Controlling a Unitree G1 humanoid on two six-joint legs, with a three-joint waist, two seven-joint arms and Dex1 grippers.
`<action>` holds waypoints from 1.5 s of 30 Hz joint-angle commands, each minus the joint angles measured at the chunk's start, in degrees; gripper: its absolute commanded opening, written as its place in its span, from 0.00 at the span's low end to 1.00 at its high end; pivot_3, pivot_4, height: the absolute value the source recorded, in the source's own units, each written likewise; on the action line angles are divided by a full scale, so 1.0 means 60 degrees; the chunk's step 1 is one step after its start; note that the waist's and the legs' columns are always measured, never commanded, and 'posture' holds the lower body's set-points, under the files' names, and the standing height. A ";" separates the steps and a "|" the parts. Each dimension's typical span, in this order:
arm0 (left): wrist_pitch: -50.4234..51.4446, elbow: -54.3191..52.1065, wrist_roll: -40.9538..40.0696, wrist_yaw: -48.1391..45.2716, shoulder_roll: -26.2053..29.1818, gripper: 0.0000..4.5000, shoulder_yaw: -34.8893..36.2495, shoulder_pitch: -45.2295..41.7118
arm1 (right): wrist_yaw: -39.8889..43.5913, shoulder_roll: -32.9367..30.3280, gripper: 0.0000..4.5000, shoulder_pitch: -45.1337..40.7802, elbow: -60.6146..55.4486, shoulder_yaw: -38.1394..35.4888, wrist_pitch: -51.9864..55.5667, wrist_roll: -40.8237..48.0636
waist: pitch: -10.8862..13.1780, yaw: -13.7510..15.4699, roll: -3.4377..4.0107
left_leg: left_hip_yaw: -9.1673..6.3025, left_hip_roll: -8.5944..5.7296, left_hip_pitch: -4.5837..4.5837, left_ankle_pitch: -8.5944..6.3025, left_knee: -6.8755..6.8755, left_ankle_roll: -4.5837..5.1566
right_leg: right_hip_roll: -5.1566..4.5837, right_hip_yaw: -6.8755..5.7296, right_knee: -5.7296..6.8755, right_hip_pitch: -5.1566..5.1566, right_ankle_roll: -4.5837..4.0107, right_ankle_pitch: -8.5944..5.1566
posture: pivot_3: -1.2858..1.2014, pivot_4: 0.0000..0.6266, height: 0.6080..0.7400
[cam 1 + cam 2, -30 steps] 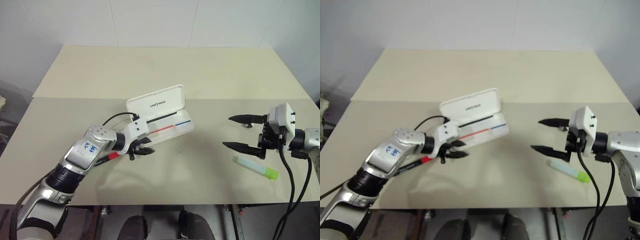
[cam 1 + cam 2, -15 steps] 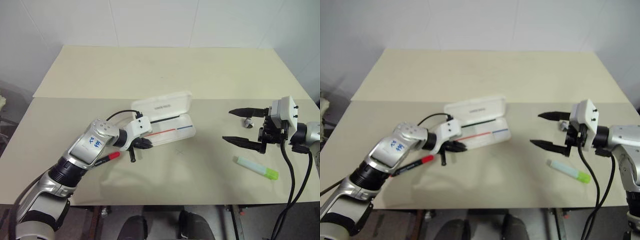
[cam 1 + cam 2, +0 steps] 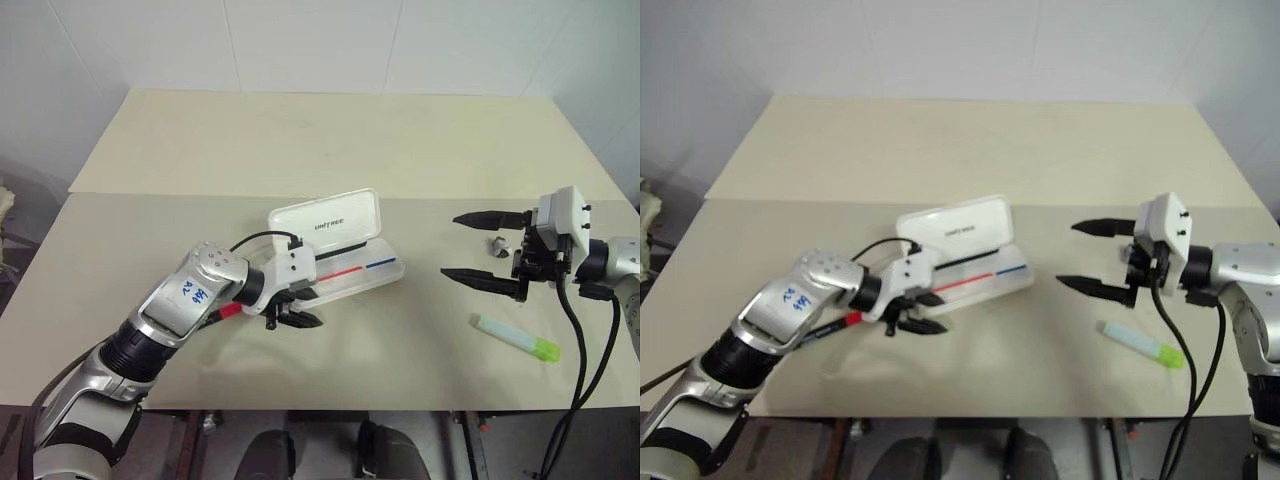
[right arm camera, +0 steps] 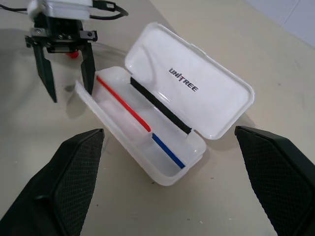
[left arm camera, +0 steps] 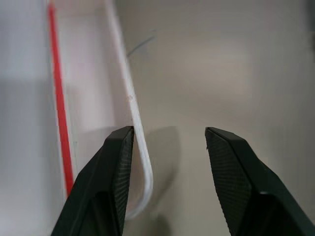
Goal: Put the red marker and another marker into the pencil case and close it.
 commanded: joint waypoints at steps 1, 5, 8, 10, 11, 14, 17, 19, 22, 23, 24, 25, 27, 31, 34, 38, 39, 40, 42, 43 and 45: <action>-0.0014 -0.0397 -0.0157 -0.0161 0.0015 0.55 -0.0017 -0.0150 | 0.0059 -0.0047 1.00 -0.0229 -0.0105 -0.0047 -0.0040 0.0021 | 0.0000 -0.0006 -0.0001 | 0.0000 0.0000 0.0000 0.0000 0.0001 0.0000 | 0.0000 0.0000 0.0001 0.0000 0.0000 0.0000 | 0.52 0.24 1.00; -0.0012 -0.0318 0.0047 0.0077 0.0153 0.55 0.0067 0.0087 | 0.0047 -0.0014 1.00 -0.0277 -0.0146 0.0013 -0.0022 0.0041 | 0.0001 -0.0009 -0.0001 | -0.0002 0.0002 0.0001 0.0000 0.0019 0.0000 | 0.0000 0.0002 0.0014 0.0000 0.0000 0.0000 | 0.52 0.24 1.00; -0.0006 -0.0283 0.0074 0.0186 0.0265 0.55 0.0102 0.0289 | 0.0016 -0.0009 1.00 -0.0251 -0.0154 -0.0006 -0.0042 0.0059 | 0.0001 -0.0022 -0.0001 | -0.0003 0.0003 0.0001 0.0000 0.0026 0.0000 | 0.0000 0.0004 0.0018 0.0000 0.0000 0.0000 | 0.52 0.24 1.00; 0.0006 -0.0288 0.0047 0.0237 0.0271 0.55 0.0119 0.0332 | -0.0002 -0.0007 1.00 -0.0243 -0.0157 -0.0010 -0.0053 0.0067 | 0.0001 -0.0007 -0.0002 | -0.0003 0.0003 -0.0001 -0.0001 0.0028 0.0001 | 0.0000 0.0003 0.0018 0.0000 0.0000 0.0000 | 0.52 0.24 1.00; -0.0015 -0.0272 0.0091 0.0274 0.0283 0.55 0.0089 0.0337 | 0.0002 -0.0010 1.00 -0.0231 -0.0158 -0.0016 -0.0062 0.0070 | 0.0002 -0.0004 -0.0003 | -0.0005 0.0004 -0.0003 -0.0001 0.0032 0.0001 | 0.0000 0.0001 0.0018 0.0001 0.0000 0.0000 | 0.52 0.24 1.00; -0.0114 -0.0097 0.0372 0.0309 0.0416 0.55 -0.0176 0.0323 | -0.0031 0.0019 1.00 -0.0265 -0.0178 0.0003 -0.0067 0.0069 | 0.0001 -0.0018 -0.0003 | -0.0006 0.0004 -0.0008 -0.0001 0.0041 0.0002 | 0.0000 0.0002 0.0020 0.0001 0.0000 0.0000 | 0.52 0.24 1.00; -0.0100 0.0030 0.0426 0.0403 0.0306 0.55 -0.0231 0.0339 | -0.0074 0.0050 1.00 -0.0281 -0.0220 0.0015 -0.0055 0.0073 | 0.0001 -0.0026 -0.0003 | -0.0006 0.0005 -0.0004 -0.0001 0.0042 0.0002 | 0.0000 0.0002 0.0027 0.0000 -0.0001 0.0000 | 0.52 0.24 1.00; -0.0071 0.0111 0.0471 0.0454 0.0232 0.55 -0.0307 0.0348 | -0.0102 0.0070 1.00 -0.0275 -0.0260 0.0013 -0.0042 0.0083 | 0.0001 -0.0026 -0.0003 | -0.0006 0.0007 -0.0002 -0.0001 0.0045 0.0002 | 0.0001 0.0004 0.0033 0.0000 -0.0002 0.0001 | 0.52 0.24 1.00; -0.0077 0.0243 0.0578 0.0539 0.0118 0.46 -0.0426 0.0311 | -0.0146 0.0081 1.00 -0.0262 -0.0332 -0.0002 -0.0016 0.0101 | 0.0001 -0.0026 -0.0003 | -0.0006 0.0007 -0.0001 -0.0001 0.0053 0.0002 | 0.0000 0.0005 0.0040 0.0001 -0.0003 0.0001 | 0.52 0.24 1.00; -0.0093 0.0264 0.0603 0.0552 0.0096 0.41 -0.0439 0.0293 | -0.0152 0.0080 1.00 -0.0264 -0.0340 -0.0004 -0.0018 0.0101 | 0.0001 -0.0026 -0.0003 | -0.0006 0.0007 -0.0001 -0.0001 0.0055 0.0002 | 0.0000 0.0005 0.0041 0.0001 -0.0003 0.0001 | 0.52 0.24 1.00; -0.0126 0.0290 0.0635 0.0554 0.0074 0.34 -0.0458 0.0254 | -0.0162 0.0078 1.00 -0.0278 -0.0349 -0.0008 -0.0015 0.0105 | 0.0001 -0.0027 -0.0004 | -0.0006 0.0007 -0.0001 -0.0001 0.0058 0.0002 | 0.0000 0.0006 0.0043 0.0001 -0.0004 0.0002 | 0.52 0.24 1.00; -0.0148 0.0308 0.0659 0.0554 0.0059 0.26 -0.0471 0.0226 | -0.0168 0.0076 1.00 -0.0288 -0.0355 -0.0011 -0.0013 0.0107 | 0.0001 -0.0027 -0.0004 | -0.0006 0.0008 -0.0001 -0.0002 0.0058 0.0002 | 0.0000 0.0006 0.0043 0.0001 -0.0005 0.0002 | 0.52 0.24 1.00; -0.0187 0.0366 0.0724 0.0558 0.0009 0.11 -0.0497 0.0137 | -0.0181 0.0074 1.00 -0.0310 -0.0369 -0.0012 -0.0012 0.0111 | 0.0000 -0.0027 -0.0003 | -0.0006 0.0008 -0.0001 -0.0002 0.0057 0.0002 | 0.0000 0.0006 0.0043 0.0001 -0.0005 0.0002 | 0.52 0.24 1.00; -0.0298 0.0466 0.0850 0.0496 -0.0043 0.00 -0.0553 0.0015 | -0.0205 0.0080 1.00 -0.0352 -0.0366 0.0013 -0.0012 0.0105 | -0.0002 0.0134 0.0002 | -0.0007 0.0005 -0.0004 -0.0002 0.0084 0.0003 | -0.0004 0.0004 0.0056 0.0004 -0.0008 0.0004 | 0.52 0.24 1.00; -0.0465 0.0450 0.0913 0.0310 -0.0131 0.00 -0.0716 -0.0174 | -0.0228 0.0080 1.00 -0.0367 -0.0377 0.0023 -0.0009 0.0105 | -0.0003 0.0213 0.0001 | -0.0011 0.0008 -0.0012 -0.0006 0.0110 0.0010 | -0.0004 0.0005 0.0062 0.0006 -0.0025 0.0019 | 0.52 0.24 1.00; -0.0579 0.0407 0.0890 0.0017 -0.0295 0.00 -0.0862 -0.0476 | -0.0217 0.0036 1.00 -0.0281 -0.0398 -0.0034 -0.0008 0.0130 | -0.0003 0.0251 0.0001 | -0.0011 0.0009 -0.0013 -0.0007 0.0112 0.0011 | -0.0004 0.0003 0.0065 0.0006 -0.0032 0.0024 | 0.52 0.24 1.00; -0.0594 0.0395 0.0895 -0.0065 -0.0329 0.00 -0.0902 -0.0563 | -0.0206 0.0021 1.00 -0.0257 -0.0390 -0.0049 0.0003 0.0137 | -0.0003 0.0255 0.0001 | -0.0011 0.0010 -0.0014 -0.0007 0.0111 0.0012 | -0.0004 0.0003 0.0064 0.0006 -0.0032 0.0024 | 0.52 0.24 1.00; -0.0614 0.0383 0.0911 -0.0192 -0.0363 0.00 -0.0976 -0.0692 | -0.0180 -0.0008 1.00 -0.0226 -0.0372 -0.0066 0.0017 0.0141 | -0.0003 0.0265 0.0001 | -0.0011 0.0009 -0.0017 -0.0006 0.0111 0.0012 | -0.0004 0.0002 0.0063 0.0005 -0.0032 0.0024 | 0.52 0.24 1.00; -0.0664 0.0453 0.0974 -0.0359 -0.0459 0.00 -0.1101 -0.0938 | -0.0117 -0.0066 1.00 -0.0182 -0.0318 -0.0082 0.0049 0.0144 | -0.0003 0.0314 0.0001 | -0.0011 0.0008 -0.0027 -0.0006 0.0116 0.0012 | -0.0004 0.0000 0.0061 0.0004 -0.0032 0.0024 | 0.52 0.24 1.00; -0.0720 0.0510 0.1000 -0.0424 -0.0503 0.00 -0.1157 -0.1033 | -0.0092 -0.0084 1.00 -0.0164 -0.0301 -0.0092 0.0047 0.0141 | -0.0003 0.0332 0.0001 | -0.0011 0.0006 -0.0038 -0.0006 0.0123 0.0012 | -0.0004 -0.0001 0.0058 0.0002 -0.0032 0.0024 | 0.52 0.24 1.00; -0.0847 0.0618 0.1024 -0.0560 -0.0568 0.00 -0.1238 -0.1177 | -0.0083 -0.0096 1.00 -0.0155 -0.0301 -0.0097 0.0063 0.0135 | -0.0003 0.0347 0.0001 | -0.0011 0.0004 -0.0044 -0.0008 0.0125 0.0015 | -0.0004 0.0000 0.0051 0.0002 -0.0031 0.0025 | 0.52 0.24 1.00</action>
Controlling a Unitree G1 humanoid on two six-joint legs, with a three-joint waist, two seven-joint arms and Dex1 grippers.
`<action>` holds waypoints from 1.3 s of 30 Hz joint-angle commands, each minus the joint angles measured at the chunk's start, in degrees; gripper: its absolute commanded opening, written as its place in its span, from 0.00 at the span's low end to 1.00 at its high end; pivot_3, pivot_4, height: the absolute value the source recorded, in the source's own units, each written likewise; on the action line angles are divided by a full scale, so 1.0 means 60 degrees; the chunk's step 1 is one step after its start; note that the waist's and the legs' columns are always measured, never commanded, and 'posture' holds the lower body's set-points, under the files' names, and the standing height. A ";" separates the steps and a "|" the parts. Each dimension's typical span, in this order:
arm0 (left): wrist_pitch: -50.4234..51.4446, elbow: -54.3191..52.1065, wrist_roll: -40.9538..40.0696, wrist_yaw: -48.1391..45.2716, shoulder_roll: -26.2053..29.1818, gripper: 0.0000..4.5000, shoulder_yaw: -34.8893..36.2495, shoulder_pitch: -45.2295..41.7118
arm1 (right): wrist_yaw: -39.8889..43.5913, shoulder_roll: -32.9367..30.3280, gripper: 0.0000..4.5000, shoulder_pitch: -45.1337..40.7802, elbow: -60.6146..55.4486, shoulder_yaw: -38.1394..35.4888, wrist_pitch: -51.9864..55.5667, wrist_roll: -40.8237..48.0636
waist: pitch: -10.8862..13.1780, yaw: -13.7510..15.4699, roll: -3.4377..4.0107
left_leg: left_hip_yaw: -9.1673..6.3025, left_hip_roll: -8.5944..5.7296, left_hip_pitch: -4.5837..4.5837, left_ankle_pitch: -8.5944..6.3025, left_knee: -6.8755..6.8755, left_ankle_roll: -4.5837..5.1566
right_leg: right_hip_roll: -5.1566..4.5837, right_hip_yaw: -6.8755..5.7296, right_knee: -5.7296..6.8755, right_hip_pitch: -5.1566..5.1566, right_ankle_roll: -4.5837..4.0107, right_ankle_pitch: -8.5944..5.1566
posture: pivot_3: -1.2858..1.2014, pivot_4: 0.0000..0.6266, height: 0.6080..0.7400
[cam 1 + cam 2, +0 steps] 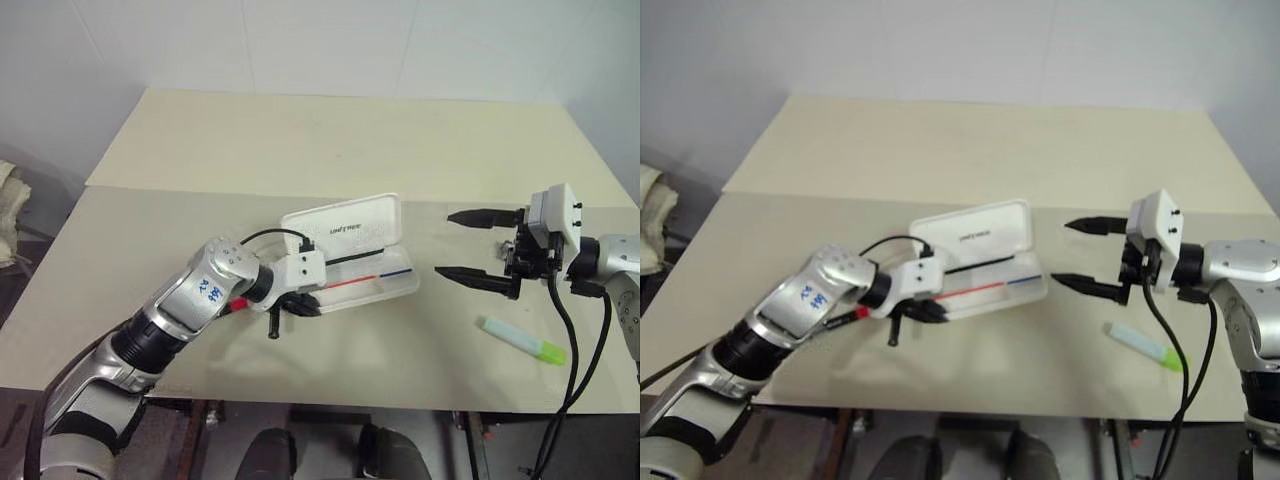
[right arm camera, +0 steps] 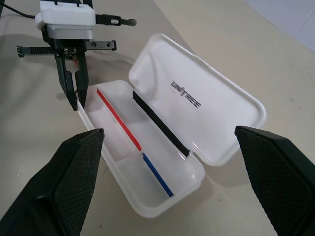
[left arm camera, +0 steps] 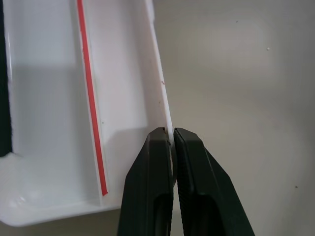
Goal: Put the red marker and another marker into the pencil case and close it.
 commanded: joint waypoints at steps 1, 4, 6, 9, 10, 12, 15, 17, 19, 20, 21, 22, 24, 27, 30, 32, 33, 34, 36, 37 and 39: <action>-0.0438 0.0018 -0.0025 -0.0422 -0.0312 0.00 -0.0305 -0.0317 | 0.0069 -0.0187 1.00 0.0026 -0.0225 -0.0345 0.0036 0.0118 | 0.0000 0.0008 0.0000 | 0.0000 0.0000 -0.0003 0.0000 0.0000 0.0001 | 0.0000 -0.0001 -0.0005 -0.0001 0.0000 0.0000 | 0.52 0.24 1.00; -0.0646 0.0136 0.0069 -0.0661 -0.0401 0.00 -0.0452 -0.0470 | 0.0020 -0.0180 1.00 0.0032 -0.0274 -0.0357 0.0076 0.0106 | 0.0000 0.0005 0.0000 | 0.0000 0.0000 -0.0008 -0.0001 -0.0002 0.0000 | 0.0002 -0.0009 -0.0008 -0.0007 0.0001 0.0000 | 0.52 0.24 1.00; -0.0806 0.0139 0.0105 -0.0878 -0.0393 0.00 -0.0556 -0.0500 | -0.0034 -0.0157 1.00 0.0052 -0.0345 -0.0358 0.0119 0.0099 | 0.0000 0.0008 0.0000 | 0.0001 0.0001 -0.0011 -0.0001 -0.0003 0.0001 | 0.0002 -0.0012 -0.0010 -0.0010 0.0001 0.0000 | 0.52 0.24 1.00; -0.0940 0.0097 0.0188 -0.1067 -0.0354 0.00 -0.0685 -0.0499 | -0.0134 -0.0128 1.00 0.0119 -0.0464 -0.0391 0.0177 0.0107 | 0.0000 0.0007 0.0000 | 0.0001 0.0001 -0.0021 -0.0001 -0.0002 0.0001 | 0.0002 -0.0015 -0.0023 -0.0010 0.0002 0.0000 | 0.52 0.24 1.00; -0.0980 0.0090 0.0242 -0.1105 -0.0322 0.00 -0.0728 -0.0495 | -0.0158 -0.0127 1.00 0.0148 -0.0496 -0.0407 0.0186 0.0110 | 0.0000 0.0001 0.0000 | 0.0001 0.0001 -0.0021 -0.0001 -0.0002 0.0001 | 0.0002 -0.0015 -0.0025 -0.0010 0.0002 0.0000 | 0.52 0.24 1.00; -0.1052 0.0074 0.0358 -0.1200 -0.0223 0.00 -0.0819 -0.0460 | -0.0210 -0.0127 1.00 0.0209 -0.0573 -0.0446 0.0209 0.0132 | 0.0000 -0.0004 0.0000 | 0.0001 0.0003 -0.0021 -0.0001 -0.0003 0.0001 | 0.0004 -0.0016 -0.0027 -0.0010 0.0002 0.0000 | 0.52 0.24 1.00; -0.1064 0.0051 0.0484 -0.1266 -0.0135 0.00 -0.0899 -0.0389 | -0.0265 -0.0132 1.00 0.0292 -0.0659 -0.0507 0.0228 0.0164 | 0.0000 -0.0008 0.0000 | 0.0001 0.0005 -0.0021 -0.0001 -0.0003 0.0001 | 0.0006 -0.0016 -0.0027 -0.0010 0.0002 0.0000 | 0.52 0.24 1.00; -0.0828 0.0028 0.0515 -0.1162 -0.0200 0.00 -0.0873 -0.0339 | -0.0281 -0.0135 1.00 0.0373 -0.0715 -0.0563 0.0228 0.0188 | 0.0000 -0.0027 0.0000 | 0.0001 0.0004 -0.0022 -0.0001 -0.0003 0.0001 | 0.0005 -0.0015 -0.0027 -0.0010 0.0002 0.0000 | 0.52 0.24 1.00; -0.0312 0.0011 0.0456 -0.0897 -0.0437 0.00 -0.0745 -0.0305 | -0.0290 -0.0125 1.00 0.0429 -0.0730 -0.0621 0.0204 0.0201 | 0.0000 -0.0027 0.0000 | 0.0001 0.0004 -0.0022 -0.0001 -0.0002 0.0001 | 0.0005 -0.0015 -0.0027 -0.0010 0.0002 0.0001 | 0.52 0.24 1.00; -0.0165 0.0007 0.0450 -0.0815 -0.0517 0.00 -0.0721 -0.0313 | -0.0290 -0.0117 1.00 0.0434 -0.0731 -0.0634 0.0202 0.0202 | 0.0000 -0.0026 0.0000 | 0.0001 0.0004 -0.0022 -0.0001 -0.0002 0.0001 | 0.0005 -0.0015 -0.0027 -0.0010 0.0002 0.0001 | 0.52 0.24 1.00; -0.0095 0.0000 0.0451 -0.0777 -0.0555 0.00 -0.0714 -0.0321 | -0.0292 -0.0108 1.00 0.0433 -0.0735 -0.0638 0.0206 0.0200 | 0.0000 -0.0023 0.0000 | 0.0001 0.0004 -0.0022 -0.0001 -0.0002 0.0002 | 0.0005 -0.0015 -0.0025 -0.0010 0.0002 0.0001 | 0.52 0.24 1.00; -0.0026 -0.0006 0.0462 -0.0711 -0.0592 0.00 -0.0691 -0.0325 | -0.0291 -0.0098 1.00 0.0429 -0.0738 -0.0638 0.0205 0.0199 | 0.0000 -0.0017 0.0000 | 0.0001 0.0004 -0.0021 -0.0001 -0.0001 0.0002 | 0.0005 -0.0014 -0.0023 -0.0010 0.0003 0.0001 | 0.52 0.24 1.00; 0.0026 -0.0007 0.0439 -0.0619 -0.0683 0.19 -0.0629 -0.0344 | -0.0292 -0.0072 1.00 0.0414 -0.0730 -0.0623 0.0192 0.0195 | 0.0001 -0.0021 -0.0002 | 0.0000 0.0004 -0.0021 -0.0001 0.0001 0.0002 | 0.0005 -0.0013 -0.0019 -0.0010 0.0004 0.0001 | 0.52 0.24 1.00; 0.0090 -0.0023 0.0319 -0.0522 -0.0845 0.43 -0.0478 -0.0358 | -0.0273 -0.0026 1.00 0.0390 -0.0682 -0.0583 0.0152 0.0181 | 0.0002 -0.0093 -0.0003 | -0.0001 0.0007 -0.0020 0.0000 0.0001 0.0002 | 0.0006 -0.0013 -0.0018 -0.0010 0.0004 0.0001 | 0.52 0.24 1.00; 0.0124 -0.0065 0.0153 -0.0524 -0.0919 0.66 -0.0372 -0.0361 | -0.0247 0.0008 1.00 0.0355 -0.0627 -0.0534 0.0108 0.0160 | 0.0002 -0.0146 -0.0003 | -0.0001 0.0009 -0.0019 -0.0001 0.0000 0.0001 | 0.0009 -0.0013 -0.0021 -0.0010 0.0004 0.0001 | 0.52 0.24 1.00; 0.0108 -0.0143 0.0006 -0.0573 -0.0927 0.80 -0.0291 -0.0320 | -0.0243 0.0049 1.00 0.0290 -0.0569 -0.0467 0.0081 0.0136 | 0.0002 -0.0148 -0.0003 | 0.0000 0.0010 -0.0019 -0.0001 0.0000 0.0002 | 0.0009 -0.0013 -0.0021 -0.0010 0.0004 0.0001 | 0.52 0.24 1.00; 0.0114 -0.0181 -0.0083 -0.0585 -0.0938 0.80 -0.0241 -0.0295 | -0.0241 0.0070 1.00 0.0253 -0.0536 -0.0430 0.0067 0.0122 | 0.0002 -0.0146 -0.0003 | 0.0000 0.0011 -0.0019 0.0000 0.0000 0.0001 | 0.0010 -0.0013 -0.0021 -0.0010 0.0004 0.0001 | 0.52 0.24 1.00; 0.0127 -0.0240 -0.0176 -0.0600 -0.0925 0.80 -0.0196 -0.0266 | -0.0242 0.0099 1.00 0.0209 -0.0498 -0.0384 0.0047 0.0101 | 0.0002 -0.0146 -0.0003 | 0.0000 0.0011 -0.0019 0.0000 0.0000 0.0001 | 0.0010 -0.0013 -0.0021 -0.0010 0.0004 0.0001 | 0.52 0.24 1.00; 0.0136 -0.0326 -0.0338 -0.0606 -0.0923 0.80 -0.0088 -0.0205 | -0.0235 0.0153 1.00 0.0148 -0.0448 -0.0309 0.0018 0.0060 | 0.0002 -0.0148 -0.0003 | 0.0000 0.0011 -0.0019 0.0000 0.0001 0.0001 | 0.0010 -0.0012 -0.0021 -0.0010 0.0004 0.0001 | 0.52 0.24 1.00; 0.0146 -0.0360 -0.0382 -0.0589 -0.0906 0.80 -0.0028 -0.0171 | -0.0236 0.0187 1.00 0.0118 -0.0430 -0.0272 0.0006 0.0039 | 0.0002 -0.0143 -0.0003 | 0.0000 0.0012 -0.0017 0.0000 0.0001 0.0002 | 0.0010 -0.0011 -0.0020 -0.0010 0.0003 0.0001 | 0.52 0.24 1.00; 0.0144 -0.0384 -0.0432 -0.0536 -0.0896 0.80 0.0062 -0.0124 | -0.0226 0.0228 1.00 0.0072 -0.0388 -0.0225 -0.0014 0.0013 | 0.0002 -0.0138 -0.0003 | 0.0000 0.0012 -0.0017 0.0000 0.0001 0.0001 | 0.0010 -0.0011 -0.0020 -0.0010 0.0003 0.0001 | 0.52 0.24 1.00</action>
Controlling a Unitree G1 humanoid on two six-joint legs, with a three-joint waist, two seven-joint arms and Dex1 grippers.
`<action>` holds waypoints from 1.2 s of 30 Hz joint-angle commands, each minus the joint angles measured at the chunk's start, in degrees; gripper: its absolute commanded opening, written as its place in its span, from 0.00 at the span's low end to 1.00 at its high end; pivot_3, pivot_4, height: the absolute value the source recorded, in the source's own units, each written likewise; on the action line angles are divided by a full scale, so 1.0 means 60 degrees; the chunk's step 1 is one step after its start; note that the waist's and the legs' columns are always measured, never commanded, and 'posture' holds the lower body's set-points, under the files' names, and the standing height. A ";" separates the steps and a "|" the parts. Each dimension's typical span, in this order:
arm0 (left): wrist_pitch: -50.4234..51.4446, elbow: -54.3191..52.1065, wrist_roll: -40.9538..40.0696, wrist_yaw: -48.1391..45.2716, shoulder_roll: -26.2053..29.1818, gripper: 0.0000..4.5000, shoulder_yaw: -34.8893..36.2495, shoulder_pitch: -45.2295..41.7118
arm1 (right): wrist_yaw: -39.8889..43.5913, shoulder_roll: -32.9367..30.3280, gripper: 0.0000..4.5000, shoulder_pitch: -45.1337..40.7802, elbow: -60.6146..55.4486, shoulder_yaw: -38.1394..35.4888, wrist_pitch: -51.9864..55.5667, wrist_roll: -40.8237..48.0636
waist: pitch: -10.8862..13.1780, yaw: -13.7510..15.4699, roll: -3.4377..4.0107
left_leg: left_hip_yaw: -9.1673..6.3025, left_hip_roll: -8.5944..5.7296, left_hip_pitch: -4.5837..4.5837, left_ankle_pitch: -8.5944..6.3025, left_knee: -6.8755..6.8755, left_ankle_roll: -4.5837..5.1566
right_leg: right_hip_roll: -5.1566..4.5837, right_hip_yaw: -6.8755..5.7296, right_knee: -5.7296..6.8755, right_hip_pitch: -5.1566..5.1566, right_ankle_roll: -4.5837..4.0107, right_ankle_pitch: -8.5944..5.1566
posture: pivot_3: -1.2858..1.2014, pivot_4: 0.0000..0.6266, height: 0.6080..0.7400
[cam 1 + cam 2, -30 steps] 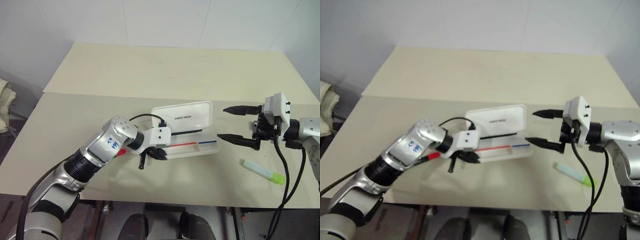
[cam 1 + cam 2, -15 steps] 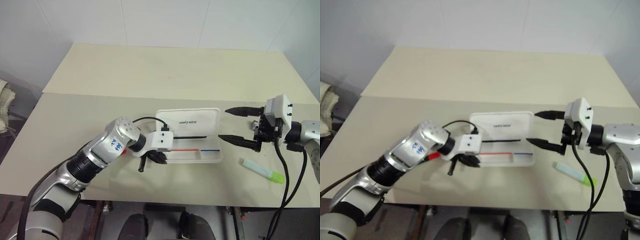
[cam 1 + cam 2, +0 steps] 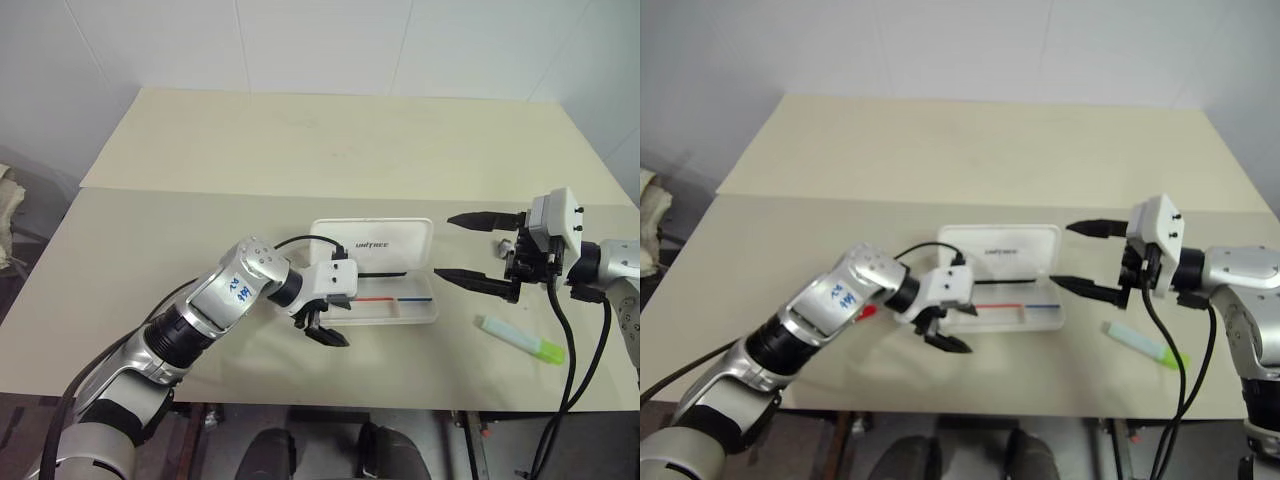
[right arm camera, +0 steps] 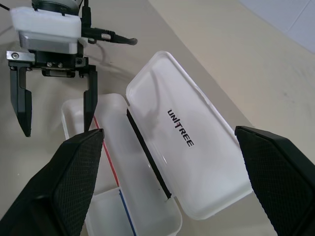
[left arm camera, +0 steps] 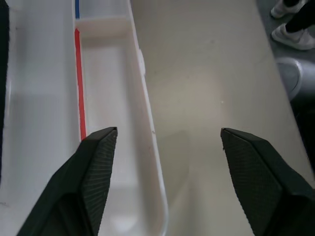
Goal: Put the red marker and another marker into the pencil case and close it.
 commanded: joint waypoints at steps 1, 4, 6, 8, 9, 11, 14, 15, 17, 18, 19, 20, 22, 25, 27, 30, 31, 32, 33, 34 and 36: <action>-0.0082 -0.0350 -0.0301 0.0078 0.0022 0.80 0.0452 0.0113 | 0.0015 0.0084 1.00 -0.0219 -0.0053 -0.0005 -0.0164 0.0005 | 0.0000 -0.0004 0.0000 | 0.0000 0.0000 0.0000 0.0000 0.0000 0.0000 | 0.0000 0.0000 0.0000 0.0000 0.0000 0.0000 | 0.52 0.24 1.00; -0.0244 -0.0393 -0.0663 0.0374 -0.0195 0.80 0.1089 0.0371 | 0.0041 0.0142 1.00 -0.0288 0.0020 0.0096 -0.0201 -0.0006 | 0.0000 -0.0022 0.0000 | 0.0001 0.0000 0.0001 0.0000 0.0000 0.0000 | 0.0000 0.0001 -0.0001 0.0000 0.0000 0.0000 | 0.52 0.24 1.00; -0.0664 -0.0485 -0.1004 0.0699 -0.0350 0.80 0.1891 0.0754 | 0.0057 0.0196 1.00 -0.0339 0.0082 0.0194 -0.0226 -0.0015 | 0.0000 -0.0031 0.0000 | 0.0001 0.0001 0.0003 0.0000 -0.0002 0.0000 | 0.0000 0.0003 -0.0002 0.0000 0.0000 0.0000 | 0.52 0.24 1.00; -0.0954 -0.0696 -0.1283 0.0776 -0.0345 0.80 0.2379 0.1144 | 0.0096 0.0242 1.00 -0.0387 0.0158 0.0256 -0.0255 -0.0035 | 0.0001 -0.0036 -0.0001 | 0.0000 0.0004 0.0001 0.0000 -0.0001 0.0000 | 0.0001 0.0000 -0.0003 0.0000 0.0000 0.0000 | 0.52 0.24 1.00; -0.1168 -0.0832 -0.1437 0.0772 -0.0379 0.84 0.2560 0.1336 | 0.0136 0.0258 1.00 -0.0413 0.0219 0.0281 -0.0282 -0.0051 | 0.0000 -0.0037 -0.0001 | 0.0000 0.0004 0.0002 0.0000 -0.0001 0.0000 | 0.0001 0.0001 -0.0003 0.0000 0.0000 0.0000 | 0.52 0.24 1.00; -0.1288 -0.1156 -0.1717 0.0944 -0.0472 0.92 0.2921 0.1737 | 0.0193 0.0304 1.00 -0.0500 0.0329 0.0359 -0.0328 -0.0088 | 0.0000 -0.0031 -0.0001 | 0.0000 0.0004 0.0001 0.0000 -0.0001 0.0000 | 0.0000 0.0000 -0.0003 0.0000 0.0000 0.0000 | 0.52 0.24 1.00; -0.1289 -0.1706 -0.2025 0.1389 -0.0485 1.00 0.3490 0.2440 | 0.0277 0.0396 1.00 -0.0696 0.0504 0.0505 -0.0394 -0.0148 | 0.0000 -0.0048 0.0000 | 0.0001 0.0003 0.0004 0.0000 -0.0001 -0.0001 | 0.0000 0.0004 -0.0002 0.0000 0.0000 0.0000 | 0.52 0.24 1.00; -0.1416 -0.1954 -0.2115 0.1547 -0.0439 1.00 0.3780 0.2764 | 0.0312 0.0427 1.00 -0.0776 0.0565 0.0553 -0.0407 -0.0159 | 0.0000 -0.0064 0.0000 | 0.0001 0.0004 0.0004 0.0000 -0.0001 -0.0001 | 0.0000 0.0004 -0.0003 0.0000 0.0000 0.0000 | 0.52 0.24 1.00; -0.1296 -0.2559 -0.2399 0.1780 -0.0156 1.00 0.4483 0.3513 | 0.0414 0.0472 1.00 -0.0930 0.0703 0.0655 -0.0449 -0.0181 | 0.0000 -0.0130 0.0000 | 0.0001 0.0007 0.0008 0.0000 -0.0003 -0.0001 | 0.0000 0.0006 0.0001 0.0000 0.0000 0.0000 | 0.52 0.24 1.00; -0.1318 -0.2793 -0.2461 0.1879 -0.0013 1.00 0.4769 0.3833 | 0.0485 0.0489 1.00 -0.0987 0.0792 0.0682 -0.0480 -0.0188 | 0.0000 -0.0167 -0.0001 | 0.0001 0.0009 0.0011 0.0000 -0.0005 -0.0001 | 0.0001 0.0006 0.0003 0.0000 -0.0001 0.0000 | 0.52 0.24 1.00; -0.1240 -0.3000 -0.2551 0.1955 0.0169 1.00 0.5045 0.4131 | 0.0561 0.0509 1.00 -0.1045 0.0867 0.0708 -0.0507 -0.0189 | 0.0001 -0.0196 -0.0001 | -0.0001 0.0011 0.0011 0.0000 -0.0007 -0.0001 | 0.0001 0.0005 0.0004 0.0001 -0.0001 0.0000 | 0.52 0.24 1.00; -0.1200 -0.3165 -0.2616 0.2047 0.0326 1.00 0.5264 0.4372 | 0.0650 0.0532 1.00 -0.1098 0.0920 0.0727 -0.0519 -0.0164 | 0.0000 -0.0218 -0.0001 | -0.0003 0.0012 0.0010 0.0000 -0.0008 -0.0001 | 0.0001 0.0004 0.0003 0.0000 -0.0001 0.0000 | 0.52 0.24 1.00; -0.1286 -0.3469 -0.2756 0.2248 0.0687 1.00 0.6089 0.5041 | 0.0864 0.0599 1.00 -0.1259 0.0944 0.0772 -0.0452 -0.0002 | 0.0001 -0.0248 -0.0001 | -0.0003 0.0011 0.0012 -0.0001 -0.0007 -0.0002 | 0.0000 0.0006 0.0005 0.0001 -0.0001 0.0000 | 0.52 0.24 1.00; -0.1595 -0.3638 -0.2960 0.2421 0.1044 1.00 0.7162 0.5750 | 0.1113 0.0714 1.00 -0.1492 0.1002 0.0770 -0.0376 0.0196 | 0.0000 -0.0264 0.0000 | -0.0001 0.0015 0.0022 -0.0003 -0.0008 -0.0006 | 0.0000 0.0013 0.0009 0.0002 -0.0001 0.0000 | 0.52 0.24 1.00; -0.1763 -0.3550 -0.3012 0.2388 0.1410 1.00 0.7980 0.6294 | 0.1439 0.0673 1.00 -0.1630 0.1038 0.0844 -0.0348 0.0261 | 0.0000 -0.0253 0.0000 | -0.0003 0.0017 0.0021 -0.0004 -0.0010 -0.0008 | 0.0001 0.0009 0.0011 0.0002 -0.0002 -0.0001 | 0.52 0.24 1.00; -0.1986 -0.3221 -0.3057 0.2050 0.2079 1.00 0.9356 0.7365 | 0.2062 0.0505 1.00 -0.1826 0.1087 0.0985 -0.0146 0.0423 | 0.0001 -0.0279 0.0000 | -0.0002 0.0020 0.0026 -0.0009 -0.0017 -0.0016 | 0.0003 0.0010 0.0009 0.0001 -0.0006 -0.0003 | 0.52 0.24 1.00; -0.2092 -0.3102 -0.3060 0.1966 0.2224 1.00 0.9675 0.7658 | 0.2118 0.0527 1.00 -0.1927 0.1146 0.0951 -0.0037 0.0500 | 0.0001 -0.0286 0.0000 | -0.0001 0.0020 0.0025 -0.0012 -0.0020 -0.0017 | 0.0003 0.0008 0.0007 -0.0002 -0.0007 -0.0004 | 0.52 0.24 1.00; -0.2166 -0.2997 -0.3104 0.1826 0.2359 1.00 0.9959 0.7977 | 0.2156 0.0562 1.00 -0.2009 0.1209 0.0903 0.0071 0.0587 | 0.0002 -0.0281 0.0002 | 0.0001 0.0020 0.0025 -0.0014 -0.0023 -0.0017 | 0.0003 0.0008 0.0006 -0.0004 -0.0008 -0.0004 | 0.52 0.24 1.00; -0.2428 -0.2855 -0.3097 0.1532 0.2490 1.00 1.0308 0.8447 | 0.2217 0.0611 1.00 -0.2104 0.1362 0.0850 0.0021 0.0601 | 0.0002 -0.0279 0.0002 | 0.0001 0.0020 0.0025 -0.0017 -0.0024 -0.0017 | 0.0003 0.0007 0.0007 -0.0005 -0.0009 -0.0004 | 0.52 0.24 1.00; -0.2562 -0.2737 -0.3079 0.1364 0.2575 1.00 1.0561 0.8827 | 0.2264 0.0654 1.00 -0.2176 0.1519 0.0802 -0.0010 0.0607 | 0.0002 -0.0282 0.0002 | 0.0001 0.0020 0.0024 -0.0021 -0.0025 -0.0016 | 0.0003 0.0006 0.0005 -0.0007 -0.0009 -0.0005 | 0.52 0.24 1.00; -0.2835 -0.2547 -0.3079 0.1179 0.2655 1.00 1.0845 0.9314 | 0.2339 0.0709 1.00 -0.2260 0.1718 0.0742 -0.0017 0.0643 | 0.0003 -0.0268 0.0005 | 0.0004 0.0021 0.0028 -0.0040 -0.0024 -0.0010 | 0.0003 0.0007 0.0009 -0.0009 -0.0010 -0.0005 | 0.52 0.24 1.00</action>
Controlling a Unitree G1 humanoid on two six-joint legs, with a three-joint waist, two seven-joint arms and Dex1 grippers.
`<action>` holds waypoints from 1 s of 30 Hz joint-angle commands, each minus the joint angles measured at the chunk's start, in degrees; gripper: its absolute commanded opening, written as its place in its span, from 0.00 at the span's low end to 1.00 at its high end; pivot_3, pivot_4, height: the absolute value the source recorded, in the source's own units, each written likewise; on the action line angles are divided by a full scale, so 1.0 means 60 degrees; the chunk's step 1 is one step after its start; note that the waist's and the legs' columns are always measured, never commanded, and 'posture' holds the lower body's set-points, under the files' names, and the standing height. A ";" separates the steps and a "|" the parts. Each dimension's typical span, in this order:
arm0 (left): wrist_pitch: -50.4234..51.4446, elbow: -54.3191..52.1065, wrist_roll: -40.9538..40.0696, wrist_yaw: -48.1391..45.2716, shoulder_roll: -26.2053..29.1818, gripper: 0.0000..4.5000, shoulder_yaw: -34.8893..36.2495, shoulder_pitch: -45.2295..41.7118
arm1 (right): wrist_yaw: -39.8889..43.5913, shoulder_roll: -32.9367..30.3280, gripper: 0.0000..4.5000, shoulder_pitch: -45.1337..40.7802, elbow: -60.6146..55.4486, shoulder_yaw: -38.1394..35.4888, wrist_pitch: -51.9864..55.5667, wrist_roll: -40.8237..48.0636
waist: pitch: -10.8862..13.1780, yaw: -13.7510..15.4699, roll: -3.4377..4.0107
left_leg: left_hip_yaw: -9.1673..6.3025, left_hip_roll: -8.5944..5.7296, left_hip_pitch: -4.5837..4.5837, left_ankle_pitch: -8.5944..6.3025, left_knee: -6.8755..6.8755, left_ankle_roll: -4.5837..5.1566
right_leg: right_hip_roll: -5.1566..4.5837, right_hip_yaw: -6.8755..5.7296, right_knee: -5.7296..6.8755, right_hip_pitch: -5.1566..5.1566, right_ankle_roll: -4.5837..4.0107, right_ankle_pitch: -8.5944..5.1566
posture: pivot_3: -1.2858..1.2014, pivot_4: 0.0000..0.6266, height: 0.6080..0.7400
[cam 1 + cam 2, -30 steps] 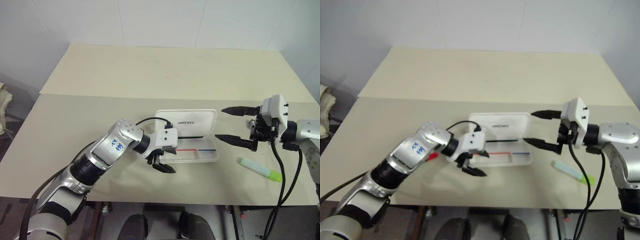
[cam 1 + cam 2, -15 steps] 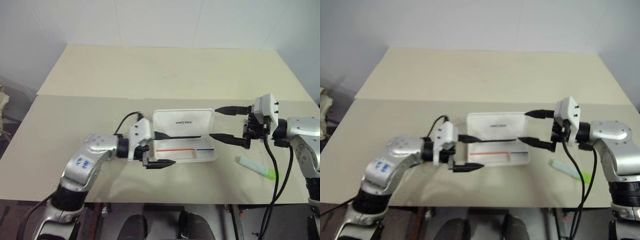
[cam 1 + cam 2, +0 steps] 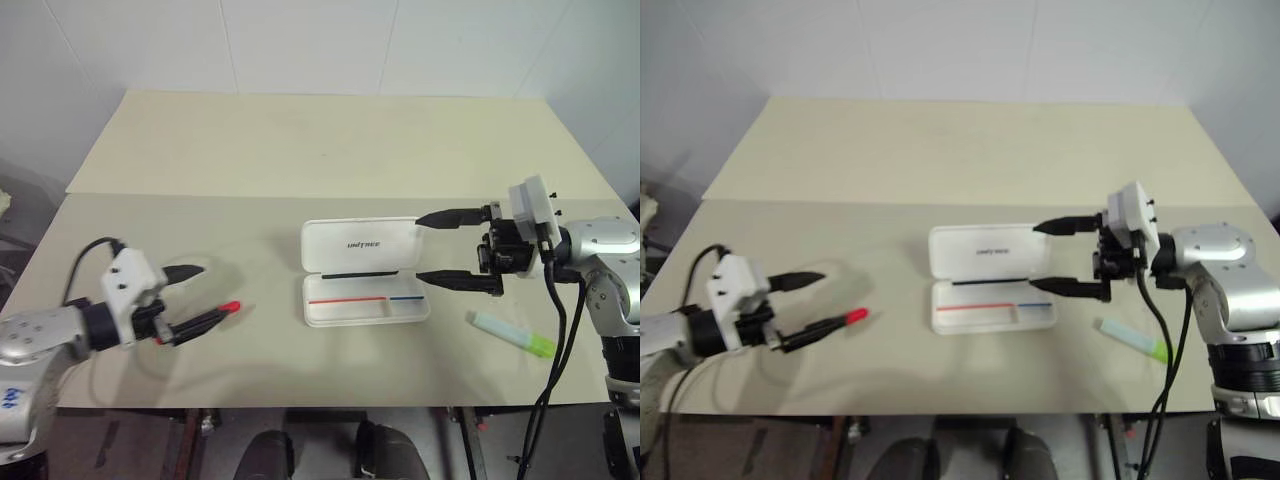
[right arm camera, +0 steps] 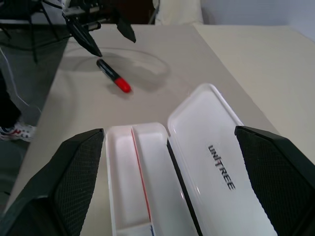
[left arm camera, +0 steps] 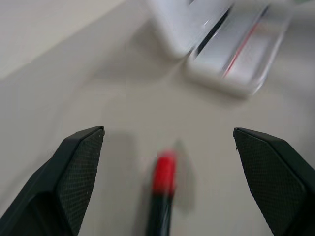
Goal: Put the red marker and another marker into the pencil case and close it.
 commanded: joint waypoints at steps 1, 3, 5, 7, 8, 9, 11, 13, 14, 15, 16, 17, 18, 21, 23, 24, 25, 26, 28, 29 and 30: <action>-0.0632 0.0335 -0.0126 -0.0369 0.0119 1.00 0.0718 0.0653 | 0.0265 0.0014 1.00 -0.0219 0.0199 -0.0299 0.0079 0.0347 | 0.0001 0.0026 0.0001 | -0.0001 0.0000 -0.0002 -0.0005 0.0000 0.0003 | 0.0000 -0.0001 -0.0001 -0.0001 -0.0001 -0.0001 | 0.52 0.24 1.00; -0.1017 0.0674 0.0013 -0.0414 0.0026 1.00 0.0862 0.1096 | 0.0429 0.0012 1.00 -0.0217 0.0231 -0.0242 0.0134 0.0413 | 0.0002 0.0023 0.0002 | -0.0004 0.0001 -0.0005 -0.0014 0.0002 0.0006 | 0.0000 -0.0003 0.0001 -0.0003 -0.0002 -0.0001 | 0.52 0.24 1.00; -0.1368 0.0893 0.0097 -0.0392 -0.0126 1.00 0.0792 0.1435 | 0.0616 0.0039 1.00 -0.0171 0.0267 -0.0141 0.0028 0.0363 | 0.0003 0.0002 0.0007 | 0.0003 0.0003 -0.0003 -0.0025 0.0001 0.0008 | 0.0000 -0.0002 0.0001 -0.0008 -0.0002 -0.0001 | 0.52 0.24 1.00; -0.1617 0.1023 0.0132 -0.0326 -0.0168 1.00 0.0651 0.1561 | 0.0749 0.0073 1.00 -0.0171 0.0340 -0.0051 -0.0071 0.0255 | 0.0003 -0.0001 0.0006 | 0.0010 0.0003 0.0000 -0.0033 -0.0001 0.0010 | 0.0000 -0.0003 0.0002 -0.0010 -0.0003 -0.0002 | 0.52 0.24 1.00; -0.1696 0.1075 0.0139 -0.0286 -0.0167 1.00 0.0592 0.1581 | 0.0813 0.0082 1.00 -0.0175 0.0371 -0.0005 -0.0111 0.0200 | 0.0003 0.0001 0.0006 | 0.0009 0.0005 0.0000 -0.0038 0.0000 0.0009 | 0.0001 -0.0004 0.0002 -0.0011 -0.0003 -0.0002 | 0.52 0.24 1.00; -0.1811 0.1127 0.0172 -0.0236 -0.0179 1.00 0.0527 0.1600 | 0.0871 0.0089 1.00 -0.0162 0.0377 0.0036 -0.0172 0.0150 | 0.0003 0.0003 0.0006 | 0.0009 0.0005 0.0001 -0.0040 0.0000 0.0010 | 0.0002 -0.0004 0.0003 -0.0011 -0.0003 -0.0002 | 0.52 0.24 1.00; -0.1981 0.1227 0.0224 -0.0140 -0.0204 1.00 0.0383 0.1588 | 0.0913 0.0120 1.00 -0.0141 0.0365 0.0092 -0.0253 0.0089 | 0.0003 0.0004 0.0007 | 0.0010 0.0005 0.0000 -0.0044 0.0000 0.0013 | 0.0001 -0.0004 0.0003 -0.0012 -0.0003 -0.0002 | 0.52 0.24 1.00; -0.2120 0.1345 0.0303 0.0012 -0.0275 1.00 0.0125 0.1472 | 0.0888 0.0165 1.00 -0.0088 0.0295 0.0135 -0.0324 0.0027 | 0.0003 0.0001 0.0007 | 0.0013 0.0005 0.0002 -0.0047 0.0000 0.0013 | 0.0001 -0.0002 0.0003 -0.0013 -0.0003 -0.0002 | 0.52 0.24 1.00; -0.2247 0.1450 0.0411 0.0129 -0.0324 1.00 -0.0070 0.1350 | 0.0858 0.0176 1.00 -0.0054 0.0245 0.0140 -0.0350 0.0009 | 0.0003 0.0000 0.0007 | 0.0016 0.0005 0.0004 -0.0048 -0.0001 0.0013 | 0.0001 -0.0002 0.0003 -0.0012 -0.0003 -0.0002 | 0.52 0.24 1.00; -0.2347 0.1525 0.0481 0.0214 -0.0349 1.00 -0.0200 0.1272 | 0.0838 0.0180 1.00 -0.0033 0.0215 0.0139 -0.0369 0.0000 | 0.0004 0.0004 0.0007 | 0.0017 0.0005 0.0005 -0.0048 -0.0001 0.0013 | 0.0001 -0.0002 0.0003 -0.0013 -0.0003 -0.0002 | 0.52 0.24 1.00; -0.2411 0.1606 0.0536 0.0283 -0.0358 1.00 -0.0332 0.1186 | 0.0811 0.0186 1.00 -0.0029 0.0201 0.0132 -0.0389 -0.0010 | 0.0004 0.0003 0.0007 | 0.0016 0.0006 0.0005 -0.0048 -0.0001 0.0013 | 0.0001 -0.0003 0.0005 -0.0012 -0.0003 -0.0002 | 0.52 0.24 1.00; -0.2478 0.1691 0.0580 0.0329 -0.0358 1.00 -0.0458 0.1100 | 0.0775 0.0190 1.00 -0.0024 0.0183 0.0121 -0.0391 -0.0011 | 0.0004 0.0000 0.0007 | 0.0016 0.0006 0.0005 -0.0048 0.0000 0.0013 | 0.0001 -0.0004 0.0008 -0.0014 -0.0002 -0.0002 | 0.52 0.24 1.00; -0.2520 0.1748 0.0595 0.0358 -0.0349 1.00 -0.0537 0.1051 | 0.0752 0.0192 1.00 -0.0022 0.0174 0.0115 -0.0391 -0.0011 | 0.0004 -0.0003 0.0007 | 0.0017 0.0006 0.0004 -0.0048 0.0000 0.0013 | 0.0002 -0.0004 0.0008 -0.0015 -0.0003 -0.0002 | 0.52 0.24 1.00; -0.2723 0.2164 0.0819 0.0512 -0.0376 1.00 -0.1096 0.0668 | 0.0629 0.0179 1.00 0.0025 0.0029 0.0069 -0.0378 -0.0013 | 0.0005 0.0011 0.0010 | 0.0022 0.0005 0.0012 -0.0050 0.0000 0.0014 | 0.0001 -0.0002 0.0014 -0.0015 -0.0003 -0.0002 | 0.52 0.24 1.00; -0.2842 0.2440 0.0888 0.0597 -0.0432 1.00 -0.1338 0.0459 | 0.0585 0.0158 1.00 0.0060 -0.0058 0.0039 -0.0331 0.0015 | 0.0005 0.0002 0.0010 | 0.0022 0.0006 0.0012 -0.0050 -0.0001 0.0014 | 0.0001 -0.0003 0.0017 -0.0015 -0.0003 -0.0002 | 0.52 0.24 1.00; -0.2904 0.2539 0.0904 0.0623 -0.0442 1.00 -0.1405 0.0397 | 0.0576 0.0150 1.00 0.0074 -0.0084 0.0033 -0.0315 0.0026 | 0.0005 -0.0003 0.0009 | 0.0025 0.0006 0.0018 -0.0050 -0.0001 0.0013 | 0.0001 -0.0002 0.0023 -0.0015 -0.0003 -0.0002 | 0.52 0.24 1.00; -0.3252 0.2789 0.1027 0.0709 -0.0511 1.00 -0.1489 0.0222 | 0.0563 0.0125 1.00 0.0137 -0.0129 0.0025 -0.0328 0.0008 | 0.0005 -0.0009 0.0010 | 0.0025 0.0006 0.0016 -0.0051 -0.0001 0.0013 | 0.0001 -0.0002 0.0021 -0.0015 -0.0003 -0.0002 | 0.52 0.24 1.00; -0.3408 0.3031 0.1080 0.0805 -0.0578 1.00 -0.1556 0.0055 | 0.0578 0.0100 1.00 0.0205 -0.0152 0.0008 -0.0369 -0.0008 | 0.0005 0.0003 0.0010 | 0.0025 0.0006 0.0019 -0.0053 -0.0002 0.0012 | 0.0001 -0.0002 0.0022 -0.0015 -0.0003 -0.0002 | 0.52 0.24 1.00; -0.3733 0.3503 0.1167 0.0893 -0.0678 1.00 -0.1696 -0.0251 | 0.0585 0.0079 1.00 0.0320 -0.0156 -0.0031 -0.0416 -0.0025 | 0.0005 0.0018 0.0009 | 0.0023 0.0006 0.0019 -0.0053 -0.0003 0.0012 | 0.0001 -0.0007 0.0024 -0.0015 -0.0003 -0.0002 | 0.52 0.24 1.00; -0.3776 0.3671 0.1169 0.0907 -0.0710 1.00 -0.1751 -0.0345 | 0.0581 0.0088 1.00 0.0358 -0.0129 -0.0042 -0.0437 -0.0033 | 0.0005 0.0014 0.0010 | 0.0025 0.0005 0.0020 -0.0054 -0.0002 0.0012 | 0.0001 -0.0006 0.0025 -0.0015 -0.0003 -0.0002 | 0.52 0.24 1.00; -0.3836 0.3790 0.1173 0.0910 -0.0726 1.00 -0.1791 -0.0405 | 0.0575 0.0095 1.00 0.0380 -0.0112 -0.0047 -0.0450 -0.0040 | 0.0005 0.0003 0.0009 | 0.0028 0.0004 0.0020 -0.0054 -0.0001 0.0012 | 0.0000 -0.0005 0.0026 -0.0015 -0.0003 -0.0002 | 0.52 0.24 1.00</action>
